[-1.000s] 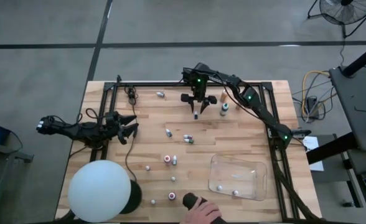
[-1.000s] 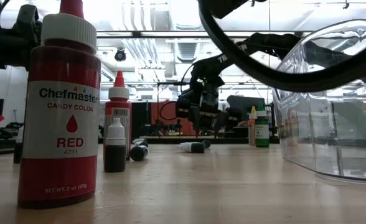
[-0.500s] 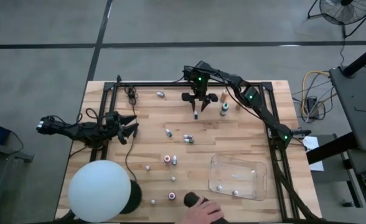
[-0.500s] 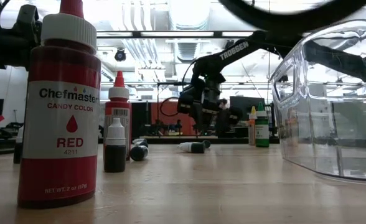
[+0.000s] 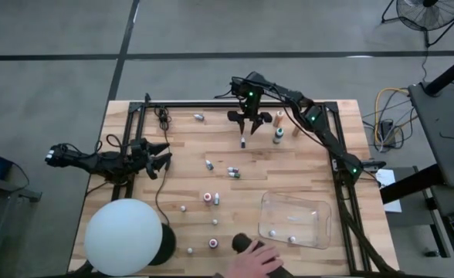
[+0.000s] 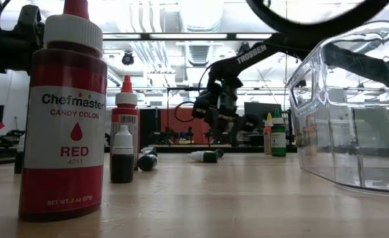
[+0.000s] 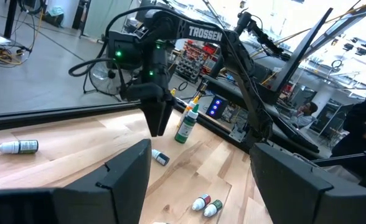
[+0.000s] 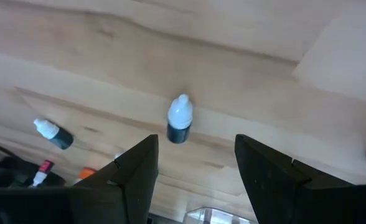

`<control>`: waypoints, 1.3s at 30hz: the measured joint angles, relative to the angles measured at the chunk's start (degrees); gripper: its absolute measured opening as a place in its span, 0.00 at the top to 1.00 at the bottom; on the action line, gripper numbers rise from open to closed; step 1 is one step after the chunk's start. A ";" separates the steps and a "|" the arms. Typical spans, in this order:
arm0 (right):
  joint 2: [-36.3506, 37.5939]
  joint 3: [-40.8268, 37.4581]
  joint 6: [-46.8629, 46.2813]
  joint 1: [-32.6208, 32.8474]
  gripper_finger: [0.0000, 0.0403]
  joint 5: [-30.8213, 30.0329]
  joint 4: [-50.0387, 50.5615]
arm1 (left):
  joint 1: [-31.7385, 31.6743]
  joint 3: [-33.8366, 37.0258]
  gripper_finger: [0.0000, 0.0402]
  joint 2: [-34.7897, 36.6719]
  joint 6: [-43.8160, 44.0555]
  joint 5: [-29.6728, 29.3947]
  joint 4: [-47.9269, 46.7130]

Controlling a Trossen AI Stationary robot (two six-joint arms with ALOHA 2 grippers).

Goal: Pick & Place food coloring
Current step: Put the black food color into the transparent bin

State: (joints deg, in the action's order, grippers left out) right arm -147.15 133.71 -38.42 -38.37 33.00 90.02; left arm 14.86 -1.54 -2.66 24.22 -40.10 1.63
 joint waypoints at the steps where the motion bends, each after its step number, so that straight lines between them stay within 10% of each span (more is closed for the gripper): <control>1: 0.00 0.01 0.08 -0.22 0.50 0.00 -0.02 | 0.01 0.02 0.39 -0.01 -0.01 0.00 0.00; 39: -0.35 -3.87 -8.08 0.23 0.50 5.43 -6.36 | -0.01 0.02 0.39 0.01 0.01 -0.02 0.00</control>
State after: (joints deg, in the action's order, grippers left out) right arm -147.50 129.84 -46.50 -38.14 38.43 83.66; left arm 14.85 -1.52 -2.66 24.23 -40.12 1.63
